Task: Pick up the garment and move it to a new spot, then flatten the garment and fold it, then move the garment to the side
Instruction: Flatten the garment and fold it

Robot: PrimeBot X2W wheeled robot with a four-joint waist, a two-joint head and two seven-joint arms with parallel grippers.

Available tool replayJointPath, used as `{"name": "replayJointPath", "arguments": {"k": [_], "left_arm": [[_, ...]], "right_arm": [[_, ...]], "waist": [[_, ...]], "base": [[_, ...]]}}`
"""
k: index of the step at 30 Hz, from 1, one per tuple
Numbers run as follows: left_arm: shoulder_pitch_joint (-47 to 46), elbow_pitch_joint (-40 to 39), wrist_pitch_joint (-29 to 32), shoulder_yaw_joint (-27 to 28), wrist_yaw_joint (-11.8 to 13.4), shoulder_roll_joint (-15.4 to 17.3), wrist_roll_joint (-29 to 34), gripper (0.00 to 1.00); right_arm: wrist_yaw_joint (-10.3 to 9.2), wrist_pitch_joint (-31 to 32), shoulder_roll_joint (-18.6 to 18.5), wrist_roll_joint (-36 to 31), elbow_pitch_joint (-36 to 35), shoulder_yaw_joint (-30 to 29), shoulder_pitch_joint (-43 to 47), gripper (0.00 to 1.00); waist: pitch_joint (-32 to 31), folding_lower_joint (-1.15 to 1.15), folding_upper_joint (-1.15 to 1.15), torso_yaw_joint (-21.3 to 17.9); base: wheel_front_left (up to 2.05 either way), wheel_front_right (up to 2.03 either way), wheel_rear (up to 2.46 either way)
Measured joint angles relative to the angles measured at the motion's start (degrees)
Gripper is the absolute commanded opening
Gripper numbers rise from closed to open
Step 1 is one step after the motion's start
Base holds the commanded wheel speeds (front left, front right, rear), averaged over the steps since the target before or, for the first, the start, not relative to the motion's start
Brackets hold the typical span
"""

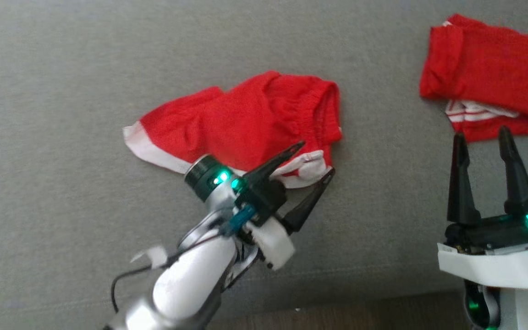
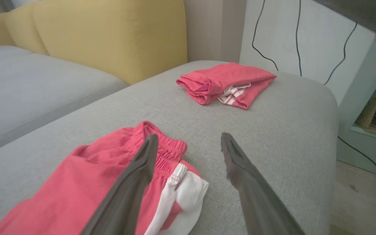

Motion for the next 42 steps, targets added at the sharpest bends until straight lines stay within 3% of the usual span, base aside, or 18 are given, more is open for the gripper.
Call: {"name": "replayJointPath", "arguments": {"k": [5, 11, 12, 13, 14, 17, 20, 23, 27, 30, 33, 36, 42], "left_arm": [[-6.79, 8.35, 6.51, -4.33, 4.90, -0.31, -3.12, 1.00], [-10.24, 15.25, 11.36, -5.11, 9.31, -0.40, -3.48, 1.00], [-10.92, 16.51, 12.10, -5.13, 9.93, -0.45, -3.16, 0.65], [-11.50, 17.24, 12.22, -5.09, 10.47, -0.52, -3.13, 0.22], [-11.95, 17.64, 12.04, -4.92, 11.11, -0.65, -3.25, 0.00], [-12.46, 18.68, 9.98, -4.27, 11.29, -0.85, -5.55, 0.00], [-11.98, 16.85, 5.53, -2.25, 10.34, -0.65, -12.15, 0.00], [-11.71, 10.66, 1.48, -0.42, 8.87, -0.59, -23.03, 0.00], [-11.83, -0.45, -1.16, 0.63, 8.93, -0.64, -39.52, 0.00], [-11.91, -8.86, -2.14, 1.94, 11.94, -0.77, -52.15, 0.00], [-10.98, -14.77, -2.32, 6.91, 15.95, -0.91, -63.82, 0.00], [-6.63, -14.03, -2.74, 8.95, 18.47, -0.71, -66.03, 0.00], [5.42, -2.48, -2.71, 1.02, 18.28, -0.54, -61.83, 0.00]], "right_arm": [[0.00, 0.00, -0.01, 0.21, -0.35, 0.32, -1.37, 1.00], [0.00, 0.00, 0.00, 0.60, -0.65, 0.33, -2.27, 1.00], [0.00, 0.00, 0.00, 0.60, -0.64, 0.35, -2.39, 1.00], [0.00, 0.00, 0.00, 0.60, -0.64, 0.35, -2.48, 1.00], [0.00, 0.00, 0.00, 0.62, -0.63, 0.35, -2.55, 1.00], [0.00, 0.00, 0.00, 1.02, -0.62, 0.32, -3.22, 1.00], [0.00, 0.00, 0.00, 1.03, -0.55, 0.30, -3.40, 1.00], [0.00, 0.00, -0.01, 1.20, -0.22, 0.29, -3.38, 1.00], [0.00, 0.00, -0.01, 1.21, 0.14, 0.31, -3.13, 1.00], [0.00, 0.00, -0.01, 1.21, 0.23, 0.30, -2.86, 1.00], [0.00, 0.00, -0.01, 1.21, 0.23, 0.22, -2.78, 1.00], [0.00, 0.00, -0.01, 1.20, 0.10, 0.02, -2.76, 1.00], [0.00, 0.00, -0.01, 1.05, -0.01, -0.13, -2.65, 1.00]], "waist": [[3.20, 0.00, 0.00, -3.71], [5.44, 0.00, 0.00, -5.75], [5.70, 0.00, 0.00, -6.02], [5.91, 0.00, 0.00, -6.24], [6.03, 0.00, 0.00, -6.42], [5.77, 0.00, 0.00, -6.62], [4.90, 0.01, 0.00, -6.54], [3.68, 0.00, 0.00, -6.35], [1.61, 0.00, 0.00, -6.01], [0.10, 0.00, 0.00, -5.65], [-0.89, 0.00, 0.00, -5.14], [-1.02, 0.00, 0.00, -4.58], [-0.34, 0.00, 0.00, -3.54]], "base": [[0.00, 0.00, 0.00], [0.00, 0.00, 0.00], [0.00, 0.00, 0.00], [0.00, 0.00, 0.00], [0.00, 0.00, 0.00], [0.00, 0.00, 0.00], [0.00, 0.00, 0.00], [0.00, 0.00, 0.00], [0.00, 0.00, 0.00], [0.00, 0.00, 0.00], [0.00, 0.00, 0.00], [0.00, 0.00, 0.00], [0.00, 0.00, 0.00]]}}
